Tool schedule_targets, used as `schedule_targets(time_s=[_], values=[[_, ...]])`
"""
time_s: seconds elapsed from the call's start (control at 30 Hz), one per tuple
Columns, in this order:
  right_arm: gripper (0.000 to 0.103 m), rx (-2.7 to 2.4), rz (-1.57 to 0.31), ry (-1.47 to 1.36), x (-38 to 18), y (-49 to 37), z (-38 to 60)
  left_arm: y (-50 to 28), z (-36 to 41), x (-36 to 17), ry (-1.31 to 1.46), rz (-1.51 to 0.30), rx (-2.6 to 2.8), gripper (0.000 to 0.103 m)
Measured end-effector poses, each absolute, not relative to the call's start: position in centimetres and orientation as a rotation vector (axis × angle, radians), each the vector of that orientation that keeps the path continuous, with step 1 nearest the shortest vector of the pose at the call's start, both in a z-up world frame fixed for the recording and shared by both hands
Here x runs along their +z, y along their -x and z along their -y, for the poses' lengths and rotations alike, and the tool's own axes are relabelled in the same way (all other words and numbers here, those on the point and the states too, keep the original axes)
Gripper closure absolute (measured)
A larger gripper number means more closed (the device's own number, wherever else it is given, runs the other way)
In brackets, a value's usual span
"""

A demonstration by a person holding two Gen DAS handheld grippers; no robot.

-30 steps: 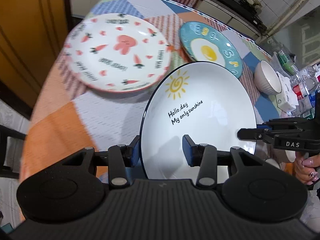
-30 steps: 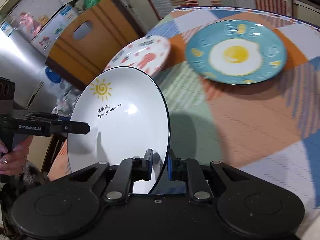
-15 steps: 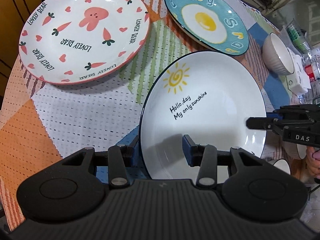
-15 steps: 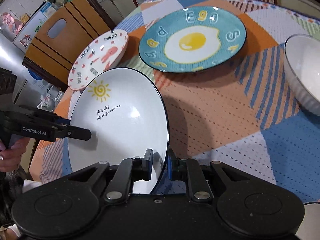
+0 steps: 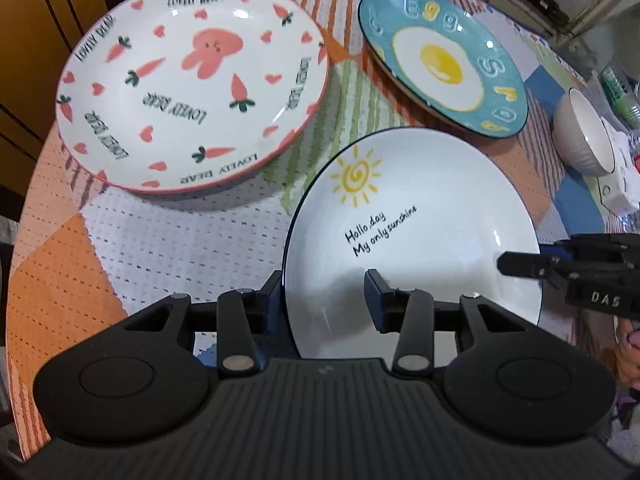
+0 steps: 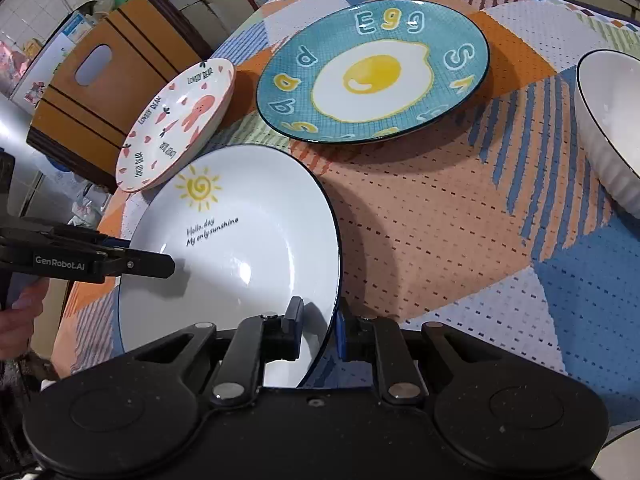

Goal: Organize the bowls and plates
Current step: 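Slide the sun plate toward the bunny plate and open the left gripper, then move the left gripper to the rim of the white bunny plate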

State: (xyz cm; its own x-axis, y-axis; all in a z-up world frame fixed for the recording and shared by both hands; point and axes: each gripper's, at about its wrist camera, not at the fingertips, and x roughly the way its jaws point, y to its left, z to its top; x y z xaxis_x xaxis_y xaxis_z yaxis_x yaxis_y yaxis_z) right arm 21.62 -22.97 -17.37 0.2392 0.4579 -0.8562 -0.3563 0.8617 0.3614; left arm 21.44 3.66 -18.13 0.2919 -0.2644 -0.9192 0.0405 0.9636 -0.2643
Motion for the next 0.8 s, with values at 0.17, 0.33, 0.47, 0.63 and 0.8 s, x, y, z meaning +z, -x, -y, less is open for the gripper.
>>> schedule_targets(time_s=[0.17, 0.33, 0.47, 0.63, 0.8], values=[[0.077, 0.525, -1.109, -0.007, -16.0, -20.2, 22.3, -19.7, -3.7, -15.7, 0.158, -1.164, -0.194, 0.062], [0.075, 0.558, -1.002, -0.016, -12.4, -18.6, 22.9, -17.4, -4.3, -11.4, 0.098, -1.054, -0.188, 0.062], [0.075, 0.598, -0.927, -0.003, -9.2, -17.0, 22.5, -15.1, -4.9, -8.7, 0.07, -0.994, -0.181, 0.062], [0.07, 0.635, -0.859, 0.018, -6.0, -15.2, 21.1, -12.3, -5.8, -6.1, 0.043, -0.94, -0.185, 0.06], [0.063, 0.647, -0.813, 0.057, -3.8, -13.8, 19.3, -10.1, -6.9, -4.1, 0.012, -0.911, -0.184, 0.058]])
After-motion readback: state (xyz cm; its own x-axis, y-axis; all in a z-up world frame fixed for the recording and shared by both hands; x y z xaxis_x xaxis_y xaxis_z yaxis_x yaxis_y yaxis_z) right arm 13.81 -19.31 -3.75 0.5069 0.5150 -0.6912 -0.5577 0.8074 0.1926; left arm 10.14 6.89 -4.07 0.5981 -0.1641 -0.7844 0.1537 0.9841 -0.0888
